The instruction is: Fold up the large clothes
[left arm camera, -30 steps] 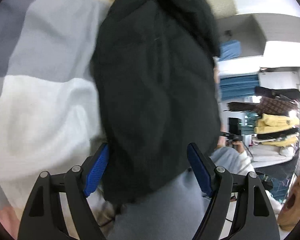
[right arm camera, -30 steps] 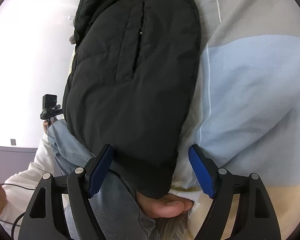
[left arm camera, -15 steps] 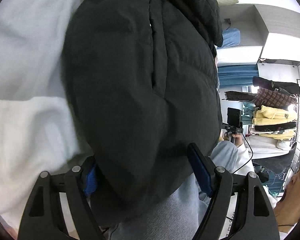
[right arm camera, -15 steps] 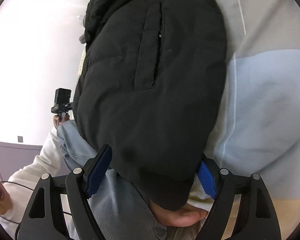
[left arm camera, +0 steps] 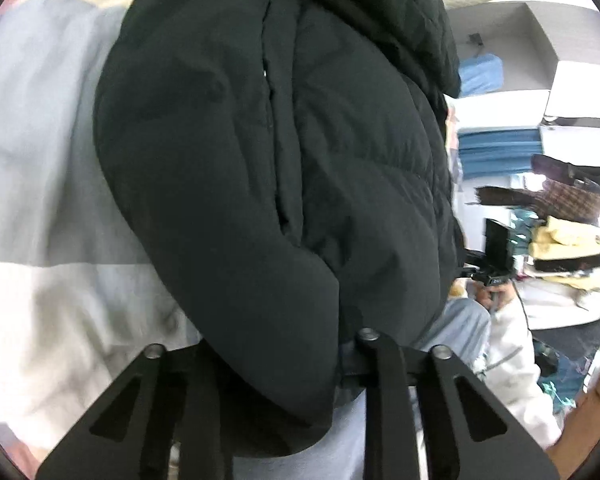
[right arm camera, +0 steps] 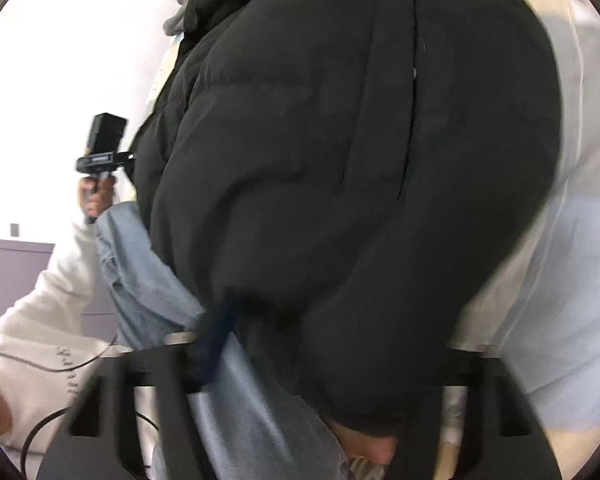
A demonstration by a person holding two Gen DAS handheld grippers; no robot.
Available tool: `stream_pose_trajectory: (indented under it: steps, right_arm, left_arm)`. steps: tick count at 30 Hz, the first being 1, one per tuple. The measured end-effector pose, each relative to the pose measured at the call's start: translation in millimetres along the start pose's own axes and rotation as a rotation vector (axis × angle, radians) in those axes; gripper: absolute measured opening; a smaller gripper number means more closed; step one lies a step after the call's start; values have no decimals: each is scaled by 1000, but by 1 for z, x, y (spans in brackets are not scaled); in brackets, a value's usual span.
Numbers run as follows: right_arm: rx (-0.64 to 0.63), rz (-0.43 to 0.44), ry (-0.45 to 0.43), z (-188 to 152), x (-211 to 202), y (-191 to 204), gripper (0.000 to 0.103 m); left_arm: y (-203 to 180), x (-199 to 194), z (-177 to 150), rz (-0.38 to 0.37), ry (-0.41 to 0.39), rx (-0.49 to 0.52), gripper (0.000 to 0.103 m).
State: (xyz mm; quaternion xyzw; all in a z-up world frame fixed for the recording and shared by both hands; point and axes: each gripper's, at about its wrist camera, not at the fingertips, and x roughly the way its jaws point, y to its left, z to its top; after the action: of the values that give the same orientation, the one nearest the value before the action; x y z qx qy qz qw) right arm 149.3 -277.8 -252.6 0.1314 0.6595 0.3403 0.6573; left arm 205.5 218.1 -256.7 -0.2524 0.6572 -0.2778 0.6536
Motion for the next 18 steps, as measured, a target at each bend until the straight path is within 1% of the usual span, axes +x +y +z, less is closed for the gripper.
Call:
stream_pose_trajectory:
  steps: [1,3,4,6,8,11,15,18]
  right_arm:
    - [-10,-12,-21,-1,-6,6,14]
    - [-51,-41,-73,-5,-23,22,10]
    - [-55,-45,-95,-6,-28,25,9]
    - [-54,-61,-152,-8,-43,35,8]
    - [-66,-85,-217,-12,-60,49,7]
    - [-70,-97,-315,-19,-89,64,6]
    - [-98,-104,-406,-36,-113,87,5]
    - [-100,-96,-463,-52,-128,97,5]
  left_arm:
    - [-3,-3,-1,9,-14,-5,16]
    - [-2,-17,-3,13,-57,-18,11]
    - [-4,-25,-6,13,-84,-21,10]
    - [-9,-46,-12,-6,-157,-37,8]
    - [-14,-64,-19,-9,-216,-39,7]
    - [-22,-89,-30,-14,-297,-53,5]
    - [-33,-115,-47,-32,-368,-54,5]
    - [-37,-134,-63,-50,-406,-58,5]
